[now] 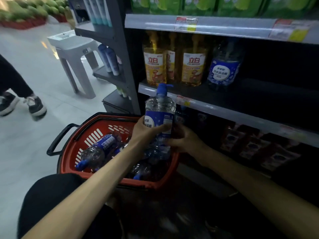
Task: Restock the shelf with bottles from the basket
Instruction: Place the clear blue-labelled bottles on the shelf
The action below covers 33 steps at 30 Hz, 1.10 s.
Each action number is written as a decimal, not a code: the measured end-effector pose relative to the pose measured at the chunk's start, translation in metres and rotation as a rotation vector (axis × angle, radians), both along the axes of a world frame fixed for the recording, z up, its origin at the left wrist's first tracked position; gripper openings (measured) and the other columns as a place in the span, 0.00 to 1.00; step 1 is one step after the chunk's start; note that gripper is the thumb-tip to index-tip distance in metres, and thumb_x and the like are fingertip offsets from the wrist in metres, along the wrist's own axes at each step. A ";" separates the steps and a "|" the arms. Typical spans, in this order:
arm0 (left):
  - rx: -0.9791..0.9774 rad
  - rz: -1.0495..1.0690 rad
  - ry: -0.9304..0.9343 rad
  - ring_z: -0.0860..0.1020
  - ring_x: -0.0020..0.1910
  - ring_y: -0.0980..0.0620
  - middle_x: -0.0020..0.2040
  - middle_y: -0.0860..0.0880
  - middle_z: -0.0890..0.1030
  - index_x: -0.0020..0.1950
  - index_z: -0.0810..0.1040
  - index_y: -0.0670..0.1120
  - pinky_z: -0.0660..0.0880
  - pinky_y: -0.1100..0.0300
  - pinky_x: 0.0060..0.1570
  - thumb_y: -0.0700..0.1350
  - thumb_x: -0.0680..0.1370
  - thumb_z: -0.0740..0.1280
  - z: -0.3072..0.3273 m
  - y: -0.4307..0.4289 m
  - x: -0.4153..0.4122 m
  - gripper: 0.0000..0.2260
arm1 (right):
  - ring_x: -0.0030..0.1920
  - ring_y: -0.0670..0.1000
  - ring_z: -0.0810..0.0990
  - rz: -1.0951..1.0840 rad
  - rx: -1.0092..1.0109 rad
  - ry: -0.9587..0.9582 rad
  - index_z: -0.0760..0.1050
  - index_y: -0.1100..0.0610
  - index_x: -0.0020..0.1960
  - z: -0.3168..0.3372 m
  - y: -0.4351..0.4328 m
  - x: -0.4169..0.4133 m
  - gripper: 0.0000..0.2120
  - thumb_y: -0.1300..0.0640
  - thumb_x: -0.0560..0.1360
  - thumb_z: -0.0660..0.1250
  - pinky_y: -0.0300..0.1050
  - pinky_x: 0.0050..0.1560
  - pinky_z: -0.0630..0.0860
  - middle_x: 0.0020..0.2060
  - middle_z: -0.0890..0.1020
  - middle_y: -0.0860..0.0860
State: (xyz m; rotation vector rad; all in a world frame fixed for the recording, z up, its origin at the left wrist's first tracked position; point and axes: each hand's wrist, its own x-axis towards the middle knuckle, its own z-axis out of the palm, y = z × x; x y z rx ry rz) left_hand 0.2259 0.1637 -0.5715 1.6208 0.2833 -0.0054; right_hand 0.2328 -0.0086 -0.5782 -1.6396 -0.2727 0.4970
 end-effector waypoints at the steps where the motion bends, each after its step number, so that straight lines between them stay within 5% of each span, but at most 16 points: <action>1: -0.002 -0.017 -0.010 0.86 0.38 0.56 0.40 0.54 0.87 0.55 0.79 0.47 0.79 0.65 0.34 0.42 0.70 0.81 0.002 -0.008 0.001 0.18 | 0.51 0.37 0.84 0.020 0.010 -0.028 0.71 0.44 0.68 0.001 -0.004 -0.002 0.31 0.67 0.73 0.76 0.36 0.47 0.81 0.55 0.84 0.44; 4: 0.025 -0.047 -0.047 0.87 0.41 0.54 0.41 0.53 0.88 0.54 0.79 0.48 0.80 0.65 0.36 0.44 0.69 0.82 0.006 -0.030 0.005 0.18 | 0.54 0.34 0.81 -0.008 0.011 -0.155 0.67 0.43 0.66 -0.007 -0.014 -0.006 0.36 0.70 0.69 0.78 0.32 0.51 0.79 0.57 0.80 0.41; 8: 0.088 -0.124 -0.089 0.87 0.42 0.56 0.44 0.53 0.88 0.56 0.79 0.49 0.80 0.66 0.38 0.45 0.67 0.84 0.011 -0.060 0.007 0.22 | 0.62 0.42 0.81 -0.159 0.006 -0.232 0.70 0.51 0.71 -0.012 -0.026 -0.008 0.39 0.62 0.65 0.83 0.47 0.62 0.81 0.62 0.81 0.46; 13: 0.029 -0.235 -0.146 0.86 0.43 0.59 0.44 0.55 0.87 0.56 0.78 0.55 0.80 0.66 0.38 0.44 0.79 0.72 0.022 -0.081 0.015 0.09 | 0.53 0.38 0.84 -0.244 0.124 -0.203 0.72 0.48 0.60 -0.006 -0.073 -0.004 0.36 0.80 0.64 0.76 0.38 0.50 0.82 0.53 0.82 0.45; 17: 0.066 -0.321 -0.212 0.85 0.44 0.61 0.43 0.57 0.86 0.59 0.79 0.56 0.81 0.65 0.40 0.40 0.77 0.72 0.024 -0.103 0.019 0.14 | 0.63 0.51 0.81 -0.352 0.144 -0.120 0.66 0.50 0.74 -0.006 -0.108 -0.001 0.51 0.59 0.56 0.87 0.57 0.59 0.82 0.64 0.81 0.51; 18: 0.080 -0.343 -0.228 0.85 0.44 0.61 0.43 0.57 0.86 0.57 0.78 0.57 0.80 0.66 0.40 0.40 0.76 0.73 0.026 -0.112 0.019 0.15 | 0.65 0.55 0.80 -0.387 0.169 -0.095 0.65 0.53 0.76 -0.006 -0.116 -0.002 0.52 0.61 0.58 0.87 0.60 0.61 0.80 0.66 0.80 0.54; 20: 0.144 -0.384 -0.261 0.85 0.45 0.62 0.44 0.60 0.86 0.55 0.78 0.59 0.80 0.68 0.40 0.39 0.75 0.75 0.030 -0.129 0.021 0.17 | 0.64 0.57 0.80 -0.448 0.215 -0.048 0.69 0.56 0.74 -0.005 -0.134 -0.006 0.45 0.68 0.61 0.84 0.58 0.61 0.81 0.64 0.81 0.56; 25: 0.259 -0.483 -0.254 0.85 0.47 0.61 0.51 0.53 0.85 0.66 0.77 0.53 0.82 0.64 0.43 0.45 0.73 0.78 0.049 -0.166 0.032 0.23 | 0.51 0.51 0.87 -0.460 0.348 0.085 0.79 0.50 0.62 -0.005 -0.180 -0.014 0.29 0.64 0.64 0.82 0.52 0.50 0.84 0.51 0.88 0.49; 27: 0.298 -0.517 -0.213 0.85 0.51 0.55 0.55 0.51 0.85 0.66 0.79 0.50 0.83 0.61 0.47 0.49 0.72 0.78 0.060 -0.180 0.040 0.23 | 0.53 0.51 0.87 -0.477 0.406 0.105 0.79 0.52 0.64 0.000 -0.193 -0.012 0.28 0.65 0.66 0.80 0.50 0.49 0.84 0.52 0.88 0.48; 30: 0.405 -0.610 -0.193 0.84 0.47 0.63 0.50 0.58 0.85 0.57 0.82 0.55 0.80 0.67 0.45 0.49 0.76 0.76 0.072 -0.197 0.055 0.10 | 0.60 0.56 0.84 -0.481 0.482 0.135 0.78 0.49 0.66 0.003 -0.207 -0.002 0.33 0.58 0.63 0.83 0.62 0.61 0.80 0.58 0.86 0.50; 33: 0.477 -0.733 -0.163 0.83 0.54 0.62 0.57 0.55 0.85 0.62 0.82 0.51 0.79 0.65 0.53 0.49 0.77 0.75 0.082 -0.211 0.070 0.14 | 0.62 0.58 0.83 -0.517 0.515 0.130 0.79 0.50 0.66 0.007 -0.216 0.011 0.36 0.56 0.60 0.84 0.63 0.64 0.78 0.59 0.85 0.52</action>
